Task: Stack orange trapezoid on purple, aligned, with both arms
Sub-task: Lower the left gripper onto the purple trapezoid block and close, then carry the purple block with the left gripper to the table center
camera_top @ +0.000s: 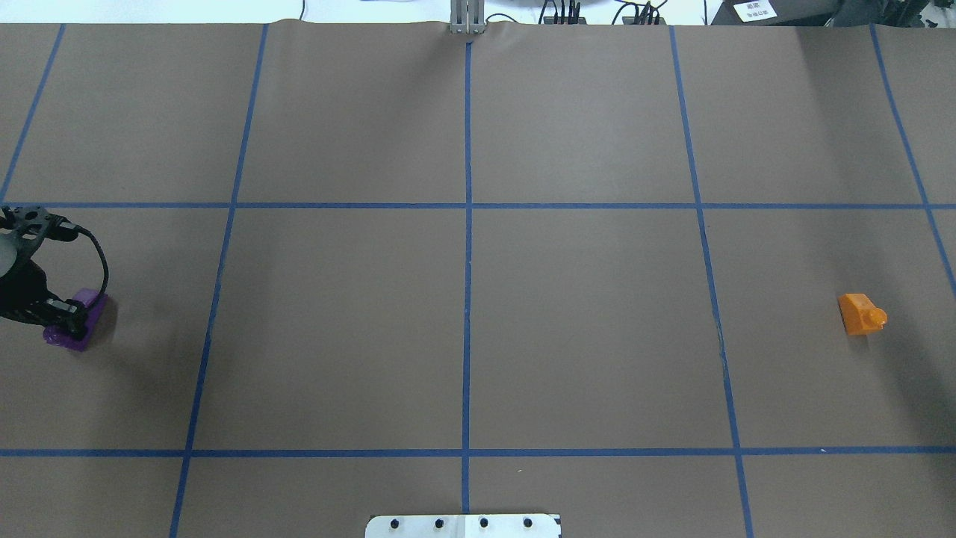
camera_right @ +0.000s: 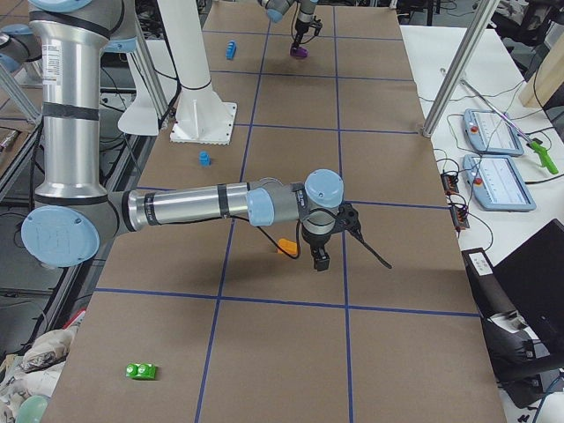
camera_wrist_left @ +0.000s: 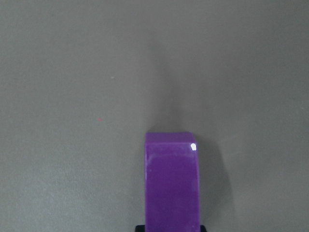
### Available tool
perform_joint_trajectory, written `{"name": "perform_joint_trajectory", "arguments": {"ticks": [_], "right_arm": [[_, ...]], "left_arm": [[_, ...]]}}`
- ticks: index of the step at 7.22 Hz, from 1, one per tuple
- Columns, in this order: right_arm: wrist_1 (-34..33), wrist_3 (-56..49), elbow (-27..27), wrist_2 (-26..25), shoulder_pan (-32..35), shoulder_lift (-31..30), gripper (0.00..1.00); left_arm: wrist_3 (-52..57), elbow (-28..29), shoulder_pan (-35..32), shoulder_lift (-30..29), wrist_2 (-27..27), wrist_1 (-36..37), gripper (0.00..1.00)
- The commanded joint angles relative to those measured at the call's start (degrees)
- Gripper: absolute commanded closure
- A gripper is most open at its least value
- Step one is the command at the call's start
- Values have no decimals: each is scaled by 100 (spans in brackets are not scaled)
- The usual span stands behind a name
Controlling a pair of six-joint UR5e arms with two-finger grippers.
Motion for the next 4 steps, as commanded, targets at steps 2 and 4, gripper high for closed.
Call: {"name": "perform_joint_trajectory", "arguments": {"ticks": [2,4], "right_arm": [[7,-23,-26,38,-20,9,0],[16,-15,-43,336,-20,-26,0]], "left_arm": [[-1061,-598,179,-1563,-251,1146,100],[-2176,-388,1064,-3393,-163,2219,100]]}}
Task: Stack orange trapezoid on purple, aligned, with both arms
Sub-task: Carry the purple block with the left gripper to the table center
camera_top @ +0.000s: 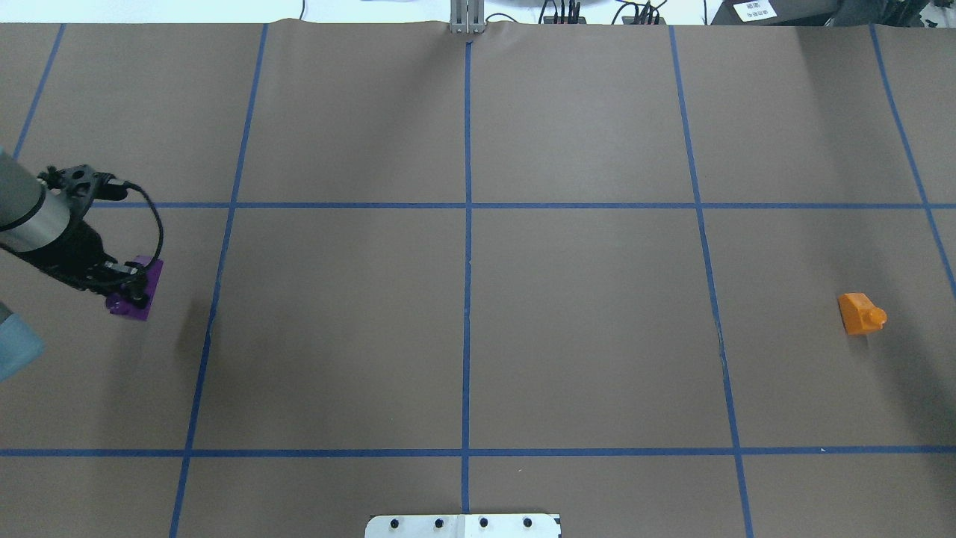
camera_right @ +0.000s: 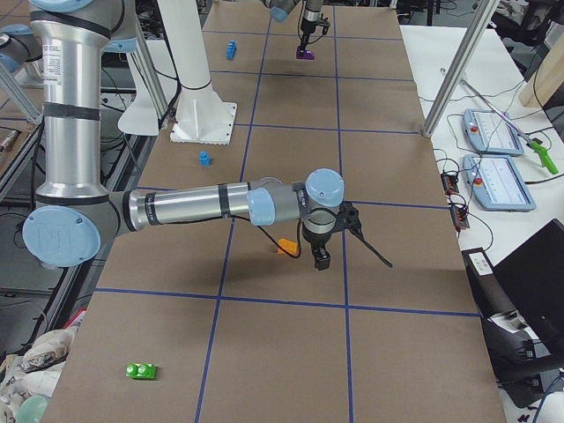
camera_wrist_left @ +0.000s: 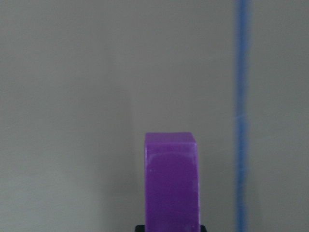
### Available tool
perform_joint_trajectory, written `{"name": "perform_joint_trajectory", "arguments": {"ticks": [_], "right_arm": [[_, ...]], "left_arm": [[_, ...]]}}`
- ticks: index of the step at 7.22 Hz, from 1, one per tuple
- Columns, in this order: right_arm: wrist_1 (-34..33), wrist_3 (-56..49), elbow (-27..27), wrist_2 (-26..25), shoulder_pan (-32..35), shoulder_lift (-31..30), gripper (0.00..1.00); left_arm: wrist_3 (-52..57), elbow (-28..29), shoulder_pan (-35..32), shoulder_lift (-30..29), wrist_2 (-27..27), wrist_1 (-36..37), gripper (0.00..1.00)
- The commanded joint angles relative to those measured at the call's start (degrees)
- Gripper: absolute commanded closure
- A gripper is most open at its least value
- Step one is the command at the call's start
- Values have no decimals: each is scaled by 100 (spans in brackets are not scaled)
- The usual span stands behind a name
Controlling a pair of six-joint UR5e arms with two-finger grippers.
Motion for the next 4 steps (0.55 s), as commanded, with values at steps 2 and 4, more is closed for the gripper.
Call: {"name": "perform_joint_trajectory", "arguments": {"ticks": [2,4], "right_arm": [[6,1,-34,155,-10,6,0],[94,10,-43,173,-54,6,0]], "left_arm": [[-1055,1037,1053,-2150,605,581,100],[-1241,2240,1170,-3100,669,459,100]]}}
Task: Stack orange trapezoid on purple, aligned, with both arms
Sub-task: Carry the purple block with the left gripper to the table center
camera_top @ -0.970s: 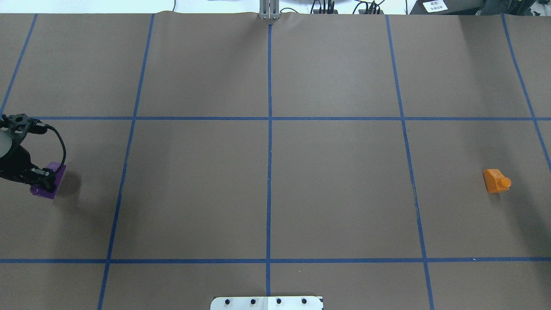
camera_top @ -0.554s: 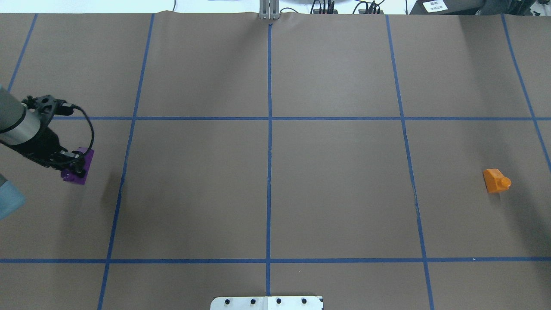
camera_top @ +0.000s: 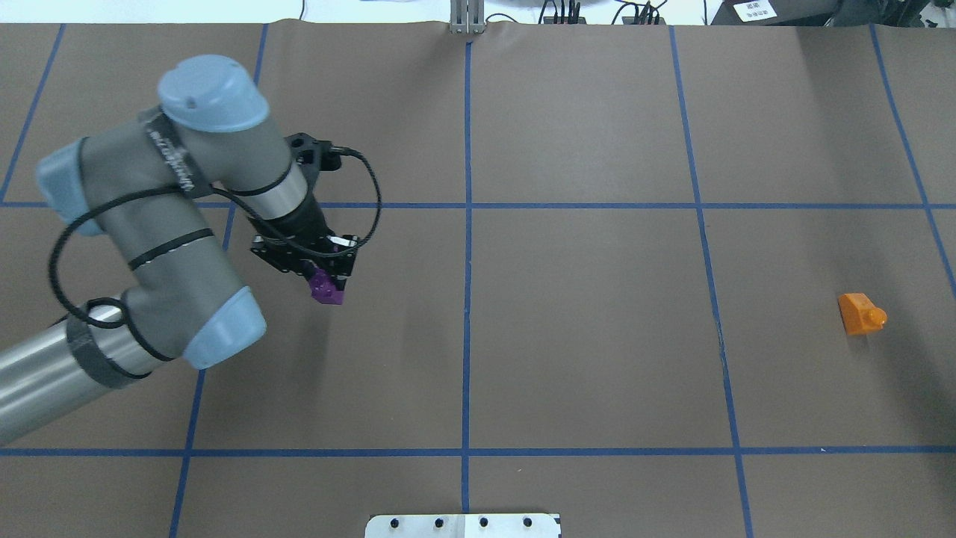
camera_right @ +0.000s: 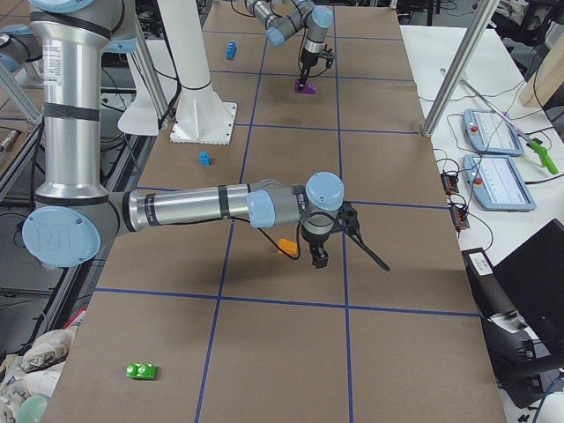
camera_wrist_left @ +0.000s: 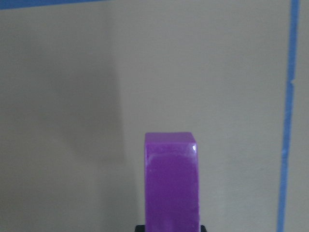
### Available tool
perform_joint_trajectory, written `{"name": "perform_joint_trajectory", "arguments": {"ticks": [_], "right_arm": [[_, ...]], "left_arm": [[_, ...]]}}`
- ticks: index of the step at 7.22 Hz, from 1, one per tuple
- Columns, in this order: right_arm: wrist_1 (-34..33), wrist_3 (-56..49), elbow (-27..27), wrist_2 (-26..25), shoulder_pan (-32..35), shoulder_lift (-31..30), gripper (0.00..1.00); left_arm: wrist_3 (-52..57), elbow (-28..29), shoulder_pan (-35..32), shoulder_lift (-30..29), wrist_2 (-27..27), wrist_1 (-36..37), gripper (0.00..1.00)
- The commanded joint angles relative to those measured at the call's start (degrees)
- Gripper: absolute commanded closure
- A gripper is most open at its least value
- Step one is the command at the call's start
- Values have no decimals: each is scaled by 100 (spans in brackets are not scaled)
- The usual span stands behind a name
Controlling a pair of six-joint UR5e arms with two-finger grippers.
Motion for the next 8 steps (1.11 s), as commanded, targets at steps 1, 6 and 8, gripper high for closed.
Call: {"name": "perform_joint_trajectory", "arguments": {"ticks": [1,6,8], "right_arm": [[35,12,4,35,-36,11,0],[44,4,-5,237,-45,11,0],[44,4,-5,229,-45,11,0]], "left_arm": [[-189,1257,177,-801,72,-524,100],[-751,1921,459,-1101,458,-1162,100],[-752,2009,468,-1102,458,-1161,100]]}}
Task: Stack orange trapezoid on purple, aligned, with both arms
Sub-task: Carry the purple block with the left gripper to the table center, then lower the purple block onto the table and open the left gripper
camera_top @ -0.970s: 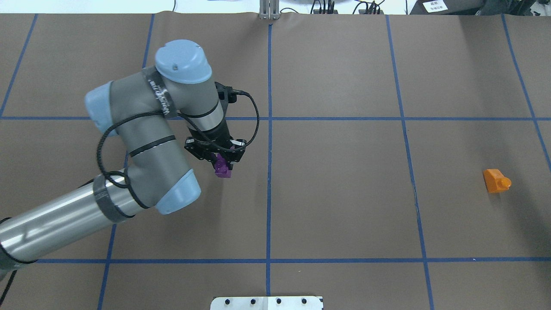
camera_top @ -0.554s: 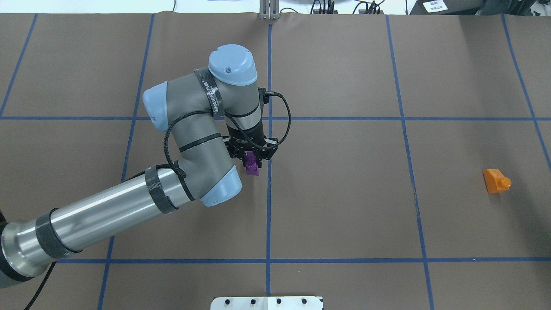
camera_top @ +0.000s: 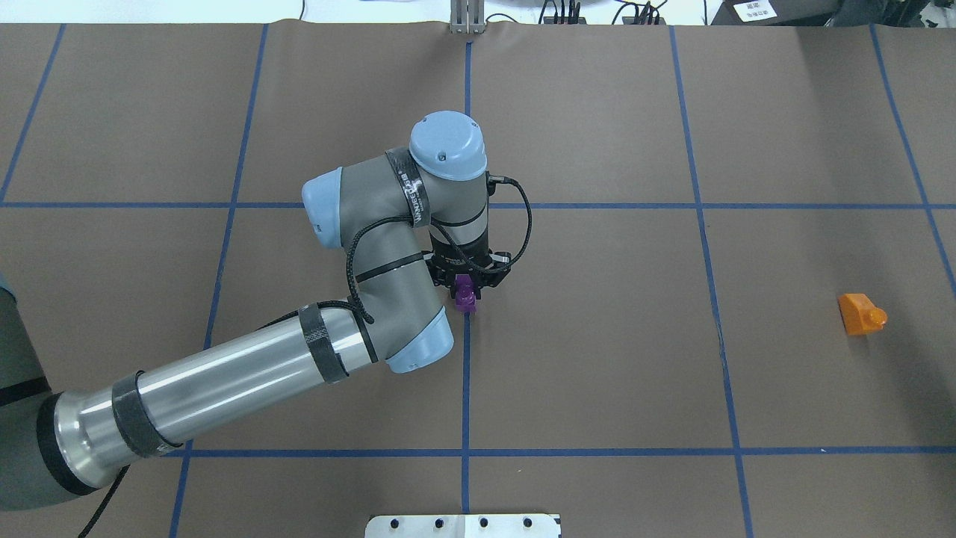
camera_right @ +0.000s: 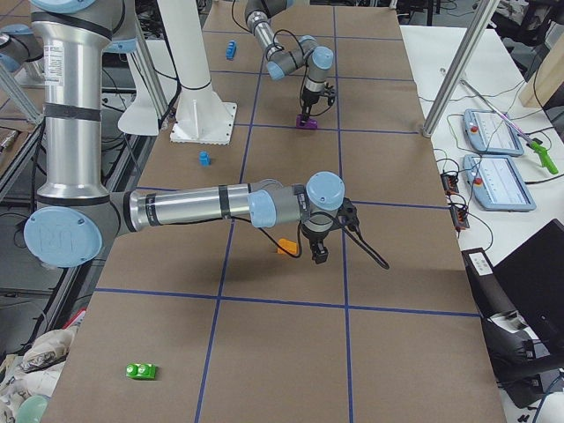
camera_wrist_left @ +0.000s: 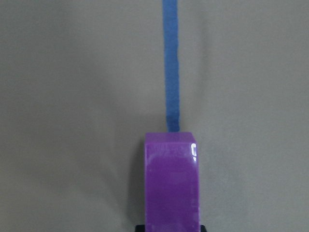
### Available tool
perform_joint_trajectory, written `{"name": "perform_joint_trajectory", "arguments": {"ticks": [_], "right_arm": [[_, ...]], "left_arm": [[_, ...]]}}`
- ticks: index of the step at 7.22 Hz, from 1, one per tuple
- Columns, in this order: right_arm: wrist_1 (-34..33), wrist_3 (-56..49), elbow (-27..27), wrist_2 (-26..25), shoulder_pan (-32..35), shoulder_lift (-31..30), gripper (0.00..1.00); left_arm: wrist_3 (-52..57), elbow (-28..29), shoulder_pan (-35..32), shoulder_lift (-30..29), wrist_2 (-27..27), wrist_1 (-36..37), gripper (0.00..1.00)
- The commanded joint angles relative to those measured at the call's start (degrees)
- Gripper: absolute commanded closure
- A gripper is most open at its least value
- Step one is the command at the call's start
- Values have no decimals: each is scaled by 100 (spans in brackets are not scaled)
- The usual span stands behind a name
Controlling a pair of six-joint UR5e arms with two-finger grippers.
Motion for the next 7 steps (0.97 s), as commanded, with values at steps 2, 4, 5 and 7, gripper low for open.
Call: {"name": "perform_joint_trajectory", "arguments": {"ticks": [2,4,5,7], "right_arm": [[1,0,-9,-7,-1,0,0],[36,-9,-9,-16,-1,0,0],[36,0,0,-16,-1,0,0],[36,-9,-18,-16,-1,0,0]], "left_arm": [[-92,78,0,-23,7,34,100],[-233,78,0,-23,7,34,100],[-268,78,0,-14,7,17,81],[-269,70,53,-23,226,-1,1]]}}
